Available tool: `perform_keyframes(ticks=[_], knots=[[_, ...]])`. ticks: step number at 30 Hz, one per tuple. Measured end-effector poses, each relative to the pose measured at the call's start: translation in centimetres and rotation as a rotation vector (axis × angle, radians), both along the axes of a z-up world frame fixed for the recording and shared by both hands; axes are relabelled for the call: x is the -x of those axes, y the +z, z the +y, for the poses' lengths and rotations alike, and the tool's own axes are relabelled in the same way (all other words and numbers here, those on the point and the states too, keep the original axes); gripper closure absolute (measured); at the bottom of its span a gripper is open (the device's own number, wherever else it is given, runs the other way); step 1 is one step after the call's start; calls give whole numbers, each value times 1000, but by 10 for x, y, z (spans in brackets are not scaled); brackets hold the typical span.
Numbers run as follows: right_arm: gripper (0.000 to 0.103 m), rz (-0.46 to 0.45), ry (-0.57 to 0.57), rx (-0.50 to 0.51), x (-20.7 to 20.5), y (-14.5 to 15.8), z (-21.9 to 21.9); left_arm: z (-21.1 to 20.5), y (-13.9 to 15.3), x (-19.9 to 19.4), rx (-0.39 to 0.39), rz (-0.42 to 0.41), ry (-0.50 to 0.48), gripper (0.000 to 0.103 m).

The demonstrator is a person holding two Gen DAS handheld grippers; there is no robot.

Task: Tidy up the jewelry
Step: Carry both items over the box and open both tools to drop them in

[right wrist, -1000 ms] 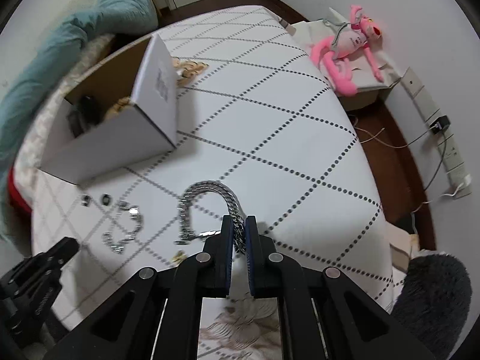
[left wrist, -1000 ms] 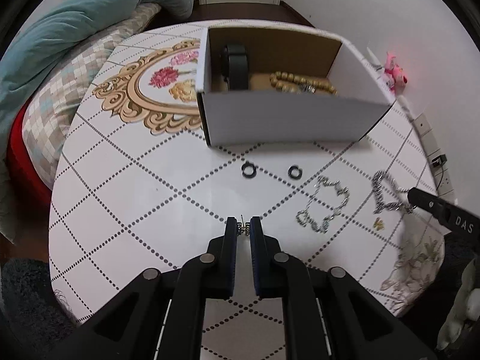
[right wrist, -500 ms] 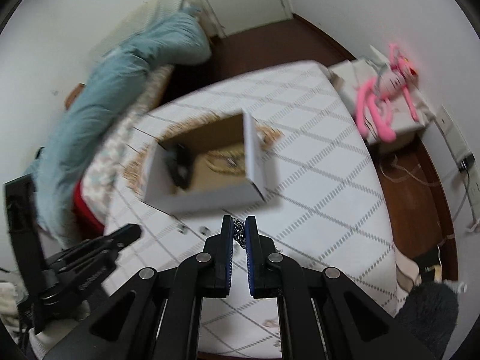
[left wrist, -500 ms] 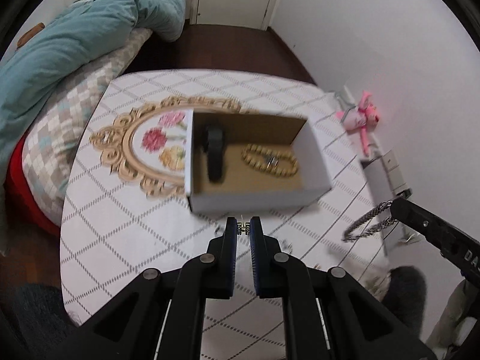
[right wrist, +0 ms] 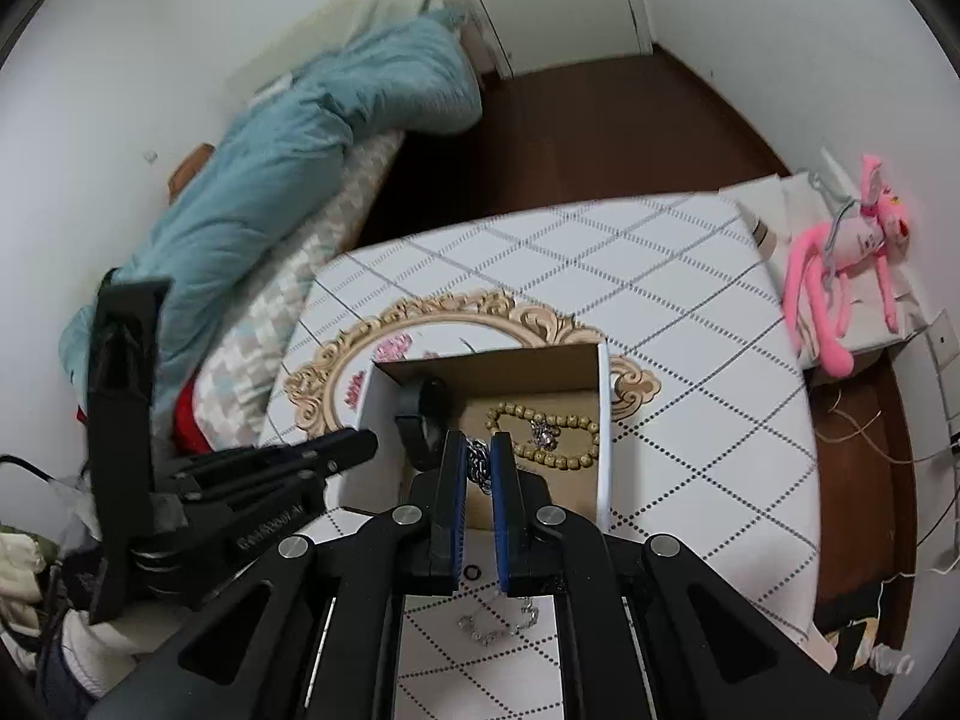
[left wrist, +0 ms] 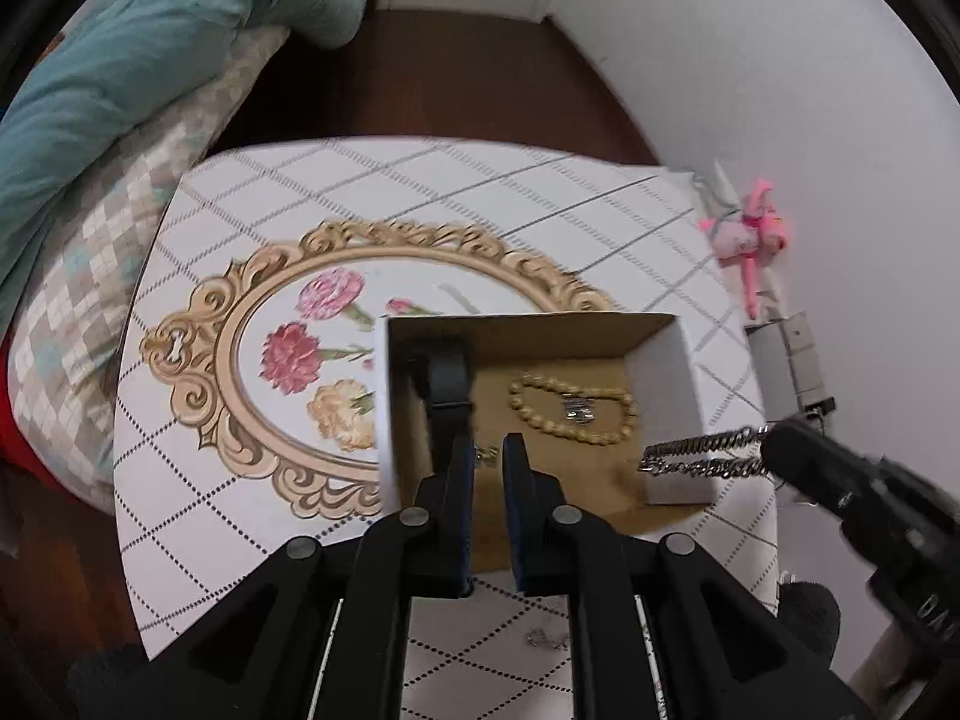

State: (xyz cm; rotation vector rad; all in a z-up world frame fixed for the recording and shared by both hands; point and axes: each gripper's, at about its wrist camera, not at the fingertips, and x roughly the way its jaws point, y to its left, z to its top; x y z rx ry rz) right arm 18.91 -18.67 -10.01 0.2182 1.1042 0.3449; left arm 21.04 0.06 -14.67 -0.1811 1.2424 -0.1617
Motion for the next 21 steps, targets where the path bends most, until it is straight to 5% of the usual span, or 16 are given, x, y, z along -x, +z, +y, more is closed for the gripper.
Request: perform_keyframes(ticks=[3,7,9,12,14,17,19,21], knots=[[95,46,14,9,-12,-17,3,2,-4,-9,14,34,9,85],[94,150,40,42,-25,-44,9,2,0,-11,-38,5,21,34],[92,169,49,63,-27,-52,10,3,1,-11,-61,-8,31,33],[64,166,39,93,-26,-54,7,7,-3,-8,-81,-3,46,26],[56,141,31,135,-25,-51,7,9,-5,-3,-103,-14,61,25],[38,99,5,245,-21,-48,5,11,-10,6,-152,-35,82,1],[11,81,-12,330,-19,-50,4,10,-14,11,-187,-47,93,0],[4,72,-19,381,-16,-54,3,9,-18,15,-207,-55,93,0]])
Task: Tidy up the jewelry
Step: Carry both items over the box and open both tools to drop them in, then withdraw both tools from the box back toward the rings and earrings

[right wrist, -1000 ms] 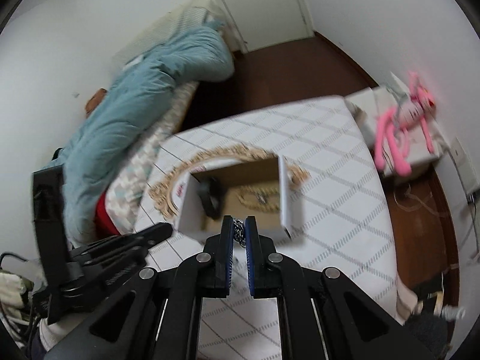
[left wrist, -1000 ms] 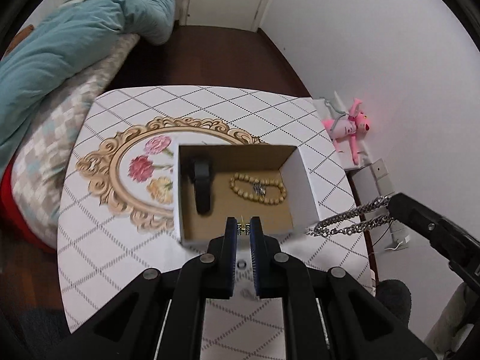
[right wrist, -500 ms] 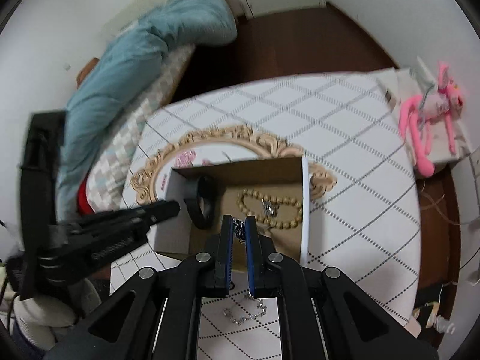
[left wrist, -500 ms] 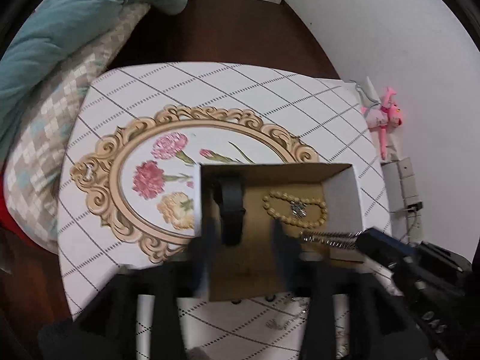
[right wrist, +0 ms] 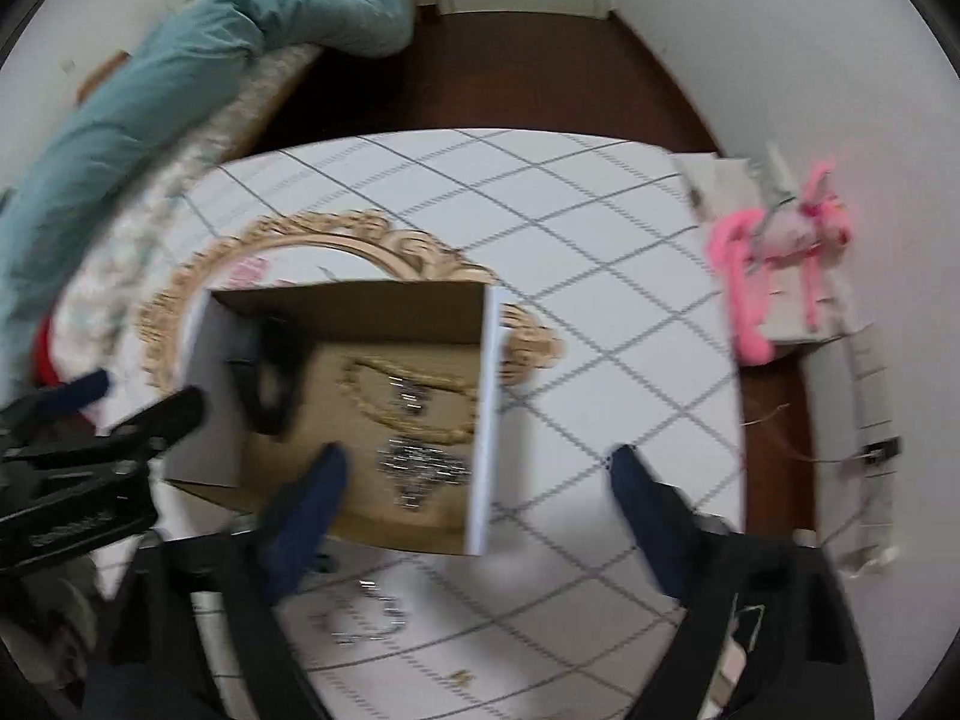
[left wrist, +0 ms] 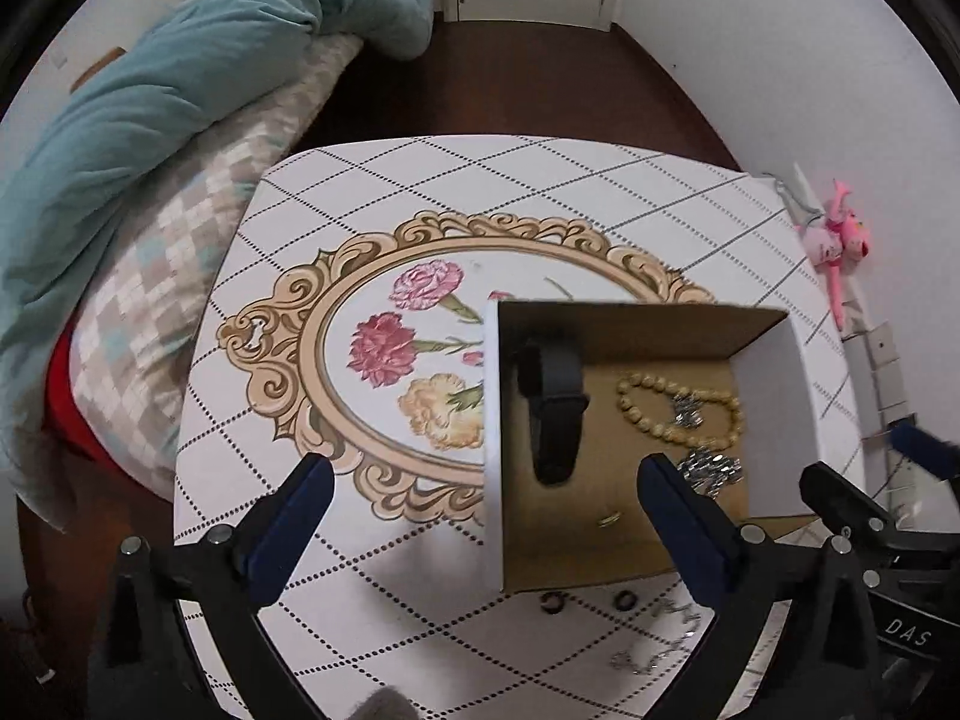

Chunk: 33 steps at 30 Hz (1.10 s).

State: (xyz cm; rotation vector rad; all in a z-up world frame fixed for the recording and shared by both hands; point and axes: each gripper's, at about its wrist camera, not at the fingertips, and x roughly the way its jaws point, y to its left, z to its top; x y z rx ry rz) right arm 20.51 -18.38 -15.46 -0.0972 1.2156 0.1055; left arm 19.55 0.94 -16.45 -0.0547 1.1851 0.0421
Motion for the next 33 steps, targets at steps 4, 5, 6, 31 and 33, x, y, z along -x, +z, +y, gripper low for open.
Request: perform_keyframes(ticks=[4,5,6,31,33], knots=[[0,6,-14,34,4,-11,-6,-3,-6,6,-21,-4,-6,0],[0,2,-15,37,6,-11,-6,-3,-7,7,-18,-4,-4,0],[0,-1,-17,43,7,-12,-7,-3,-7,8,-18,-3,0,0],[0,-290,-77,19,93,90,-21,-9,89,91,-50,-226,41,0],[0,-319,-82,16,102,103,-23,-10,96,96,-46,-236,41,0]])
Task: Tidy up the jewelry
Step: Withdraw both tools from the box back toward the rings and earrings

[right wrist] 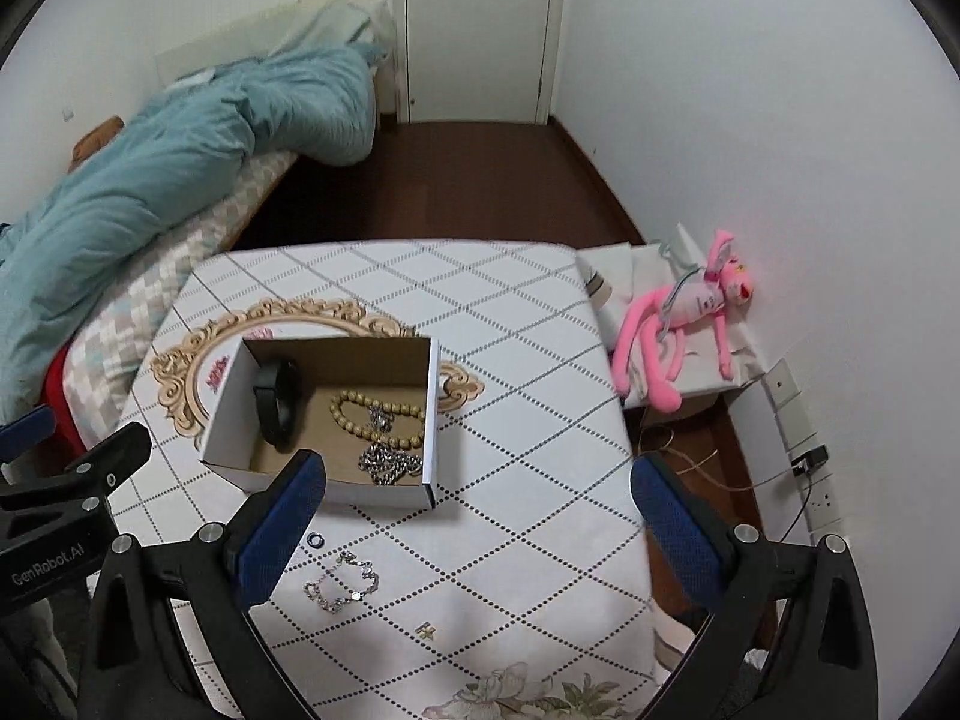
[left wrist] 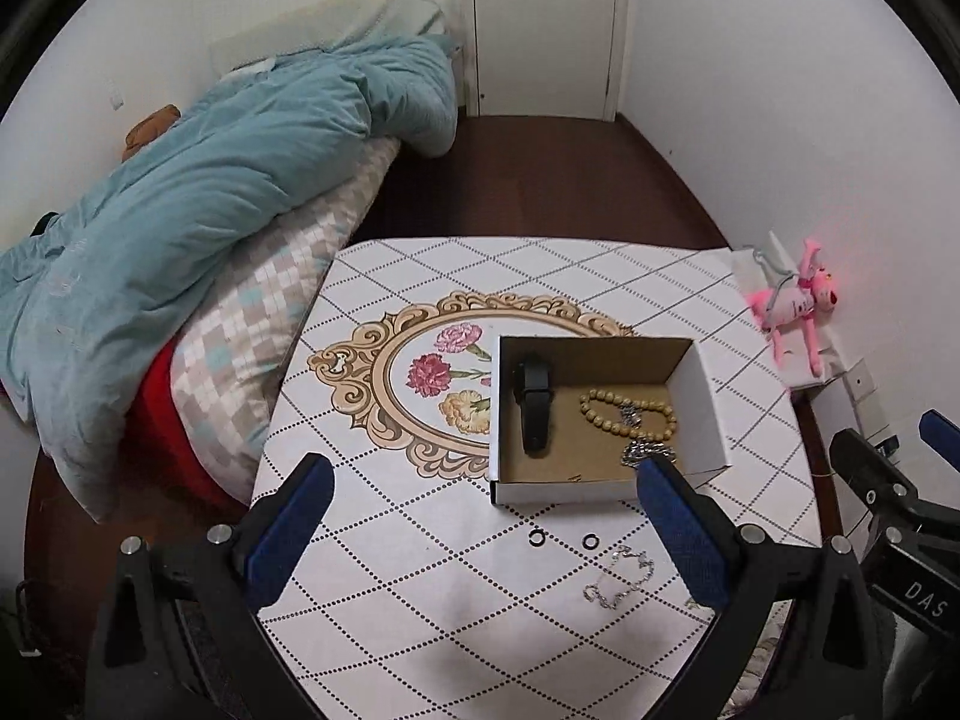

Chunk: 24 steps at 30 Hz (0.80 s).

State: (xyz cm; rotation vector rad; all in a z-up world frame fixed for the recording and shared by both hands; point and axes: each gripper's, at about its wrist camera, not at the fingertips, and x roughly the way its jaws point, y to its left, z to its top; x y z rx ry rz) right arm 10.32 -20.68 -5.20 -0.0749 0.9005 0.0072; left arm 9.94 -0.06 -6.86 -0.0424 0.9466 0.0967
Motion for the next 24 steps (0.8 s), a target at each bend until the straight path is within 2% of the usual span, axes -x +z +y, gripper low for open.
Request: perform_keyframes(ticks=[9,13,16,18,20,22,24], knots=[[0,-68,3,-32,26,36,-2,-4,24,19,18,-39,-8,0],[0,-52,-2,-67,32,34,-5,-3,15,24,-6,-24,15,0],[0,9,-5,-84,33,10,-6,-2,-8,27,-33,4,21,0],[1,68,2,-89,31,-17,-4,0,-28,27,-46,48,24,0],[8,132,12,-110,27,-48,-3,3,-56,26,-51,107,25,0],[22,213,13,-119,22,-82,-1,4,-76,28,-67,144,34,0],[27,278,3,-138,21,-113,-4,6,-100,27,-76,201,43,0]])
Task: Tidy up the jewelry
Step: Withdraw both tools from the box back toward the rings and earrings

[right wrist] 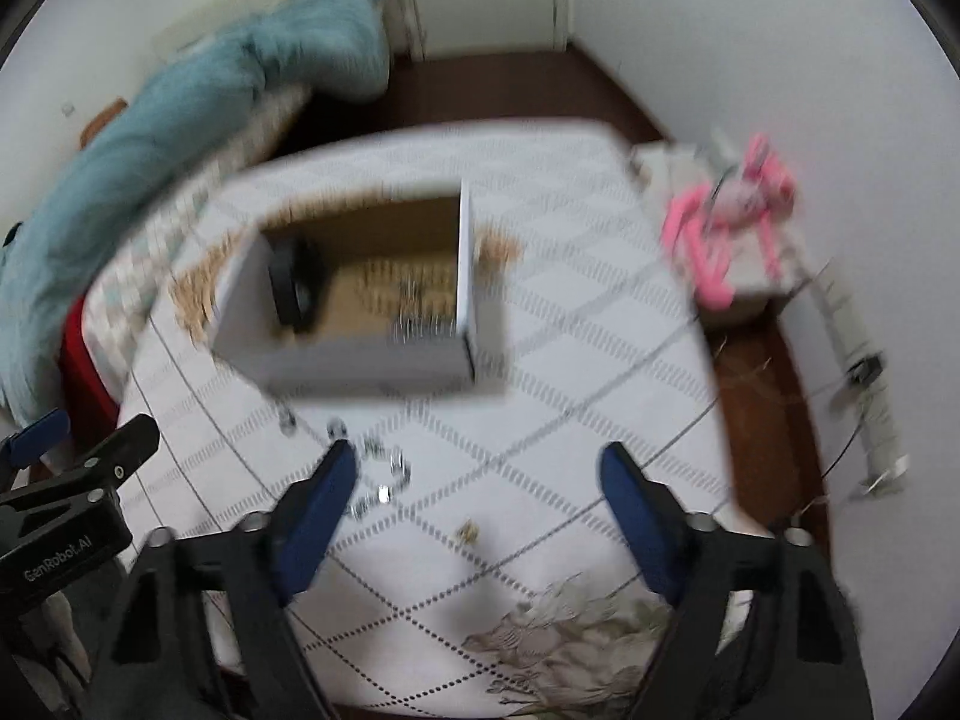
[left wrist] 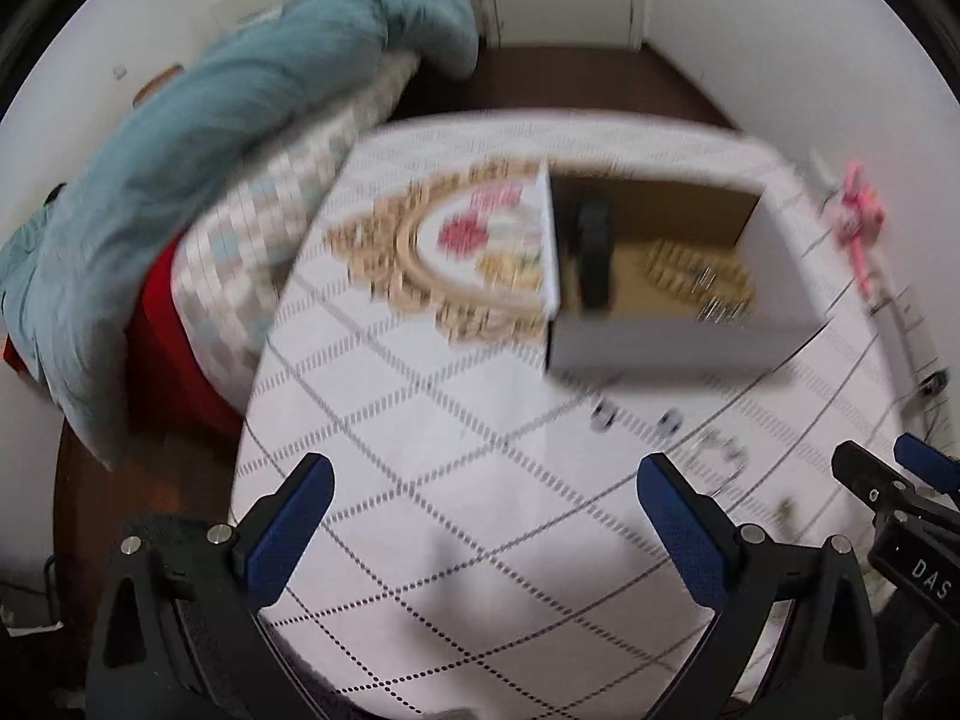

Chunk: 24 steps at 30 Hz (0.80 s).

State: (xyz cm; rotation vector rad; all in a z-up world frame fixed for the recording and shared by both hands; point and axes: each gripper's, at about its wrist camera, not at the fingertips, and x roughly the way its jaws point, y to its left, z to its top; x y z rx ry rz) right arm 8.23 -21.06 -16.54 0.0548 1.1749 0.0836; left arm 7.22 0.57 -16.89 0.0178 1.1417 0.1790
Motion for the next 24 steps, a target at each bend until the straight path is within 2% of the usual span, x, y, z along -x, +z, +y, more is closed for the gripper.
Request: perform_keyframes(ticks=[5,7,9,12,13,14,17,18,19,24], knots=[[42,98,-6,-36,7,-54,-2,5,-39,3,-11,81,17,0],[50,105,-8,-37,11,-66,-1,6,-47,4,-10,101,22,0],[56,69,-2,-30,14,-68,1,7,-55,5,-6,118,31,0],[73,26,-2,10,21,-71,7,7,-63,7,2,135,38,0],[85,13,3,31,22,-71,8,7,-64,8,4,138,36,0],[92,5,14,23,22,-71,11,6,-65,8,4,140,34,0],[95,-10,14,18,25,-73,14,3,-65,8,0,132,20,0],[96,-7,5,-4,26,-73,11,3,-64,7,0,127,19,0],[103,-11,-7,-26,26,-72,8,2,-62,6,2,121,18,0],[103,-51,-93,-175,21,-45,-25,6,-59,-3,12,107,18,0]])
